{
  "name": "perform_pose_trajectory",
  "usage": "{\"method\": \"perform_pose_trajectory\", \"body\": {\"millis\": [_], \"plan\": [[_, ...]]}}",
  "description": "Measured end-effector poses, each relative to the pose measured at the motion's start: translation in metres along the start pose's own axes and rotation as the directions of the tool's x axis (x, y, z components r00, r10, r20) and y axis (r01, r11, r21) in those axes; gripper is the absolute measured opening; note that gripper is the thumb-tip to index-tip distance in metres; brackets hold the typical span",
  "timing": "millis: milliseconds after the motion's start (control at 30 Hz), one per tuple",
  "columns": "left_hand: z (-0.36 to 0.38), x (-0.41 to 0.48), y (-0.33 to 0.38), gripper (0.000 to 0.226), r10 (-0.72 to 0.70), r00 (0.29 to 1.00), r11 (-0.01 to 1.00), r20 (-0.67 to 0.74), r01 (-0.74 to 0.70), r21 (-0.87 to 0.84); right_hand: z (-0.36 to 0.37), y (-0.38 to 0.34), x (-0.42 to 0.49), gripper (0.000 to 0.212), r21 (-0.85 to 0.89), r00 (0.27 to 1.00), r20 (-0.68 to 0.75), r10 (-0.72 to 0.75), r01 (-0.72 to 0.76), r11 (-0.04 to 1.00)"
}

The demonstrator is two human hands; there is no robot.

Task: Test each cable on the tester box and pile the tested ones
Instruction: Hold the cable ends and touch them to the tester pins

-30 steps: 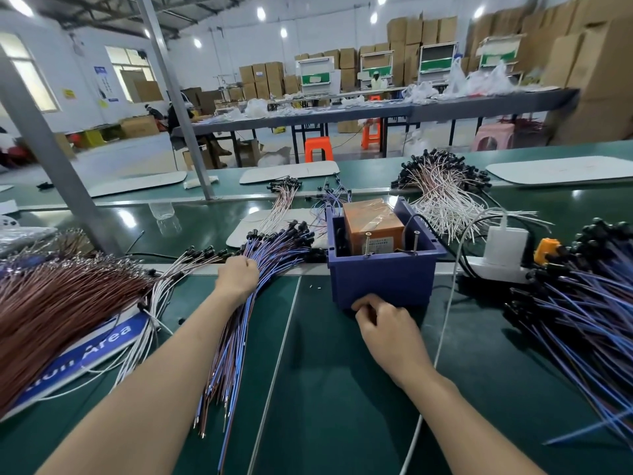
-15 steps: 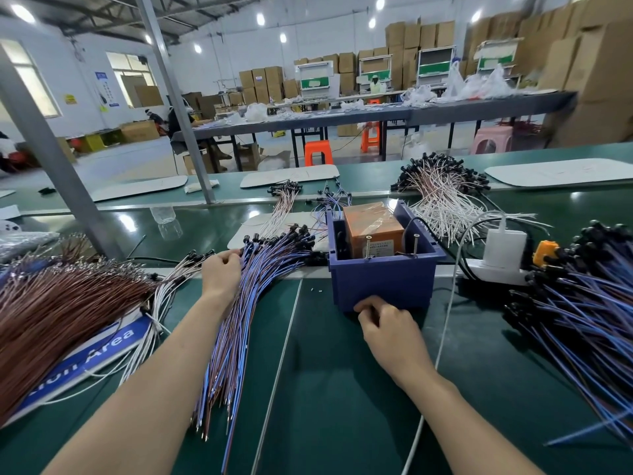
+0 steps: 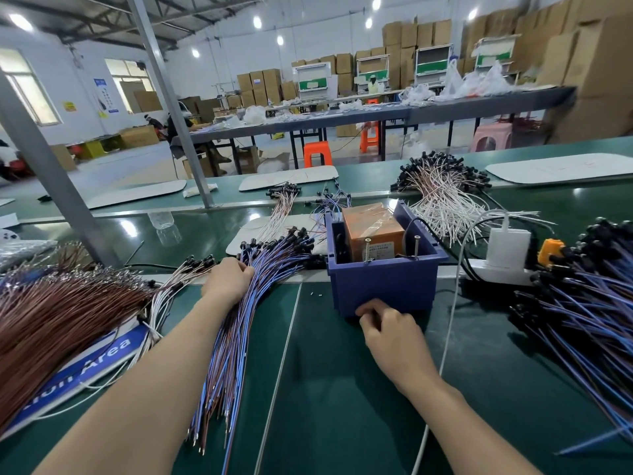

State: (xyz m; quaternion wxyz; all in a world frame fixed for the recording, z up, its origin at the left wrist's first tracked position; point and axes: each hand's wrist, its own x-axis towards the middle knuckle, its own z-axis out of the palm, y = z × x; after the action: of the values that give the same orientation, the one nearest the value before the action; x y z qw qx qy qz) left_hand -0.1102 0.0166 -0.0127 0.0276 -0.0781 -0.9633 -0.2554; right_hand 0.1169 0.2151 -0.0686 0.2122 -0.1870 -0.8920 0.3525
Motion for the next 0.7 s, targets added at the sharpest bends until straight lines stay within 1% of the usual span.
{"method": "perform_pose_trajectory", "body": {"millis": [133,167,233,267,333,367,400,433,467,500,533,567,600,633,667,700], "plan": [[0.002,0.000,0.003,0.029,-0.039,0.999,0.997,-0.013,0.040,0.069,0.001,0.001,0.001,0.015,0.004,1.000,-0.012,0.000,0.000,1.000],[0.002,-0.001,0.004,0.029,-0.057,0.998,0.996,-0.026,0.058,0.063,0.001,0.001,0.001,0.014,0.006,1.000,-0.012,0.001,-0.001,1.000],[0.000,-0.003,0.007,0.029,-0.104,0.993,0.995,-0.062,0.104,-0.006,0.001,0.001,0.001,0.014,0.013,1.000,-0.016,0.001,-0.001,1.000],[-0.002,-0.005,0.010,0.031,-0.128,0.987,0.990,-0.093,0.122,-0.069,0.001,0.001,0.001,0.014,0.020,1.000,-0.016,0.004,-0.003,1.000],[-0.008,-0.013,0.019,0.035,-0.171,0.973,0.957,-0.156,0.126,-0.262,0.001,0.001,0.001,0.014,0.040,1.000,-0.018,0.010,-0.010,0.999],[-0.012,-0.019,0.024,0.034,-0.182,0.970,0.916,-0.163,0.106,-0.387,0.000,0.001,0.001,0.015,0.044,1.000,-0.018,0.013,-0.012,0.999],[-0.018,-0.025,0.029,0.031,-0.181,0.972,0.847,-0.147,0.078,-0.525,0.000,0.000,0.000,0.015,0.045,1.000,-0.016,0.012,-0.011,0.999],[-0.024,-0.033,0.036,0.027,-0.168,0.979,0.754,-0.119,0.050,-0.655,-0.001,-0.001,0.000,0.016,0.047,1.000,-0.015,0.011,-0.011,0.999],[-0.030,-0.042,0.043,0.022,-0.141,0.984,0.666,-0.107,0.015,-0.746,-0.002,-0.001,-0.001,0.016,0.058,1.000,-0.012,0.013,-0.012,0.998],[-0.037,-0.052,0.051,0.020,-0.102,0.986,0.623,-0.133,-0.041,-0.781,-0.004,-0.003,-0.002,0.016,0.081,1.000,-0.011,0.016,-0.015,0.997],[-0.043,-0.064,0.059,0.019,-0.057,0.979,0.629,-0.197,-0.118,-0.768,-0.005,-0.004,-0.004,0.016,0.108,1.000,-0.018,0.017,-0.015,0.994],[-0.048,-0.078,0.067,0.019,-0.008,0.959,0.655,-0.285,-0.210,-0.726,-0.006,-0.006,-0.006,0.018,0.118,0.999,-0.040,0.009,-0.005,0.993],[-0.051,-0.095,0.074,0.017,0.056,0.923,0.679,-0.381,-0.316,-0.663,-0.008,-0.009,-0.010,0.022,0.106,0.996,-0.087,-0.016,0.025,0.994],[-0.051,-0.114,0.080,0.015,0.140,0.872,0.683,-0.468,-0.428,-0.592,-0.009,-0.013,-0.015,0.030,0.086,0.984,-0.168,-0.062,0.077,0.993],[-0.048,-0.134,0.083,0.012,0.231,0.816,0.669,-0.530,-0.528,-0.523,-0.011,-0.016,-0.021,0.038,0.080,0.952,-0.282,-0.121,0.149,0.986],[-0.044,-0.155,0.086,0.010,0.317,0.771,0.647,-0.552,-0.601,-0.469,-0.014,-0.020,-0.028,0.044,0.088,0.893,-0.415,-0.171,0.226,0.970]]}}
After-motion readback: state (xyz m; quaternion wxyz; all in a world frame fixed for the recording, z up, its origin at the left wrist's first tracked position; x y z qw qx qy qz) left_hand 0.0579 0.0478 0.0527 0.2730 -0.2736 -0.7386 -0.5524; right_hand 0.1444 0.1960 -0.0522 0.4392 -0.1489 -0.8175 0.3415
